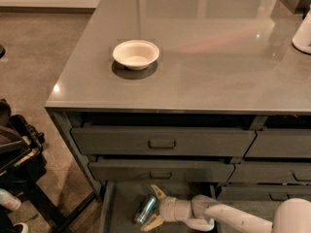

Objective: Pick redbull can from bottom drawer and place on counter

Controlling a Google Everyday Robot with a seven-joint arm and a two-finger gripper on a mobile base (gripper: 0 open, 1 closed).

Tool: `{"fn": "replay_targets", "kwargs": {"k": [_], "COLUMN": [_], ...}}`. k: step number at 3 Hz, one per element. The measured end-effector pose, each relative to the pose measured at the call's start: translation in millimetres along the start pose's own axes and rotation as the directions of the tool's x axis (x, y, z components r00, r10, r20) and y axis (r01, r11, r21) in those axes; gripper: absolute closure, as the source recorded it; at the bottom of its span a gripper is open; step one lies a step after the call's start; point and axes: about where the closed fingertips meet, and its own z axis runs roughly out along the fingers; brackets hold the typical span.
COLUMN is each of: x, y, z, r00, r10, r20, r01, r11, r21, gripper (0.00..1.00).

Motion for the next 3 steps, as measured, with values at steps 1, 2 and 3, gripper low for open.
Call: {"fn": "replay_targets", "kwargs": {"k": [1, 2, 3], "x": [0, 19, 59], "y": [1, -2, -18], "z": [0, 14, 42], "r00": [1.000, 0.999, 0.999], "r10": [0.000, 0.036, 0.033], "r20": [0.000, 0.008, -0.012], "r01": [0.000, -0.036, -0.032], "r11": [1.0000, 0.9992, 0.9979], "r21": [-0.001, 0.015, 0.057], "gripper": [0.00, 0.00, 0.00]}}
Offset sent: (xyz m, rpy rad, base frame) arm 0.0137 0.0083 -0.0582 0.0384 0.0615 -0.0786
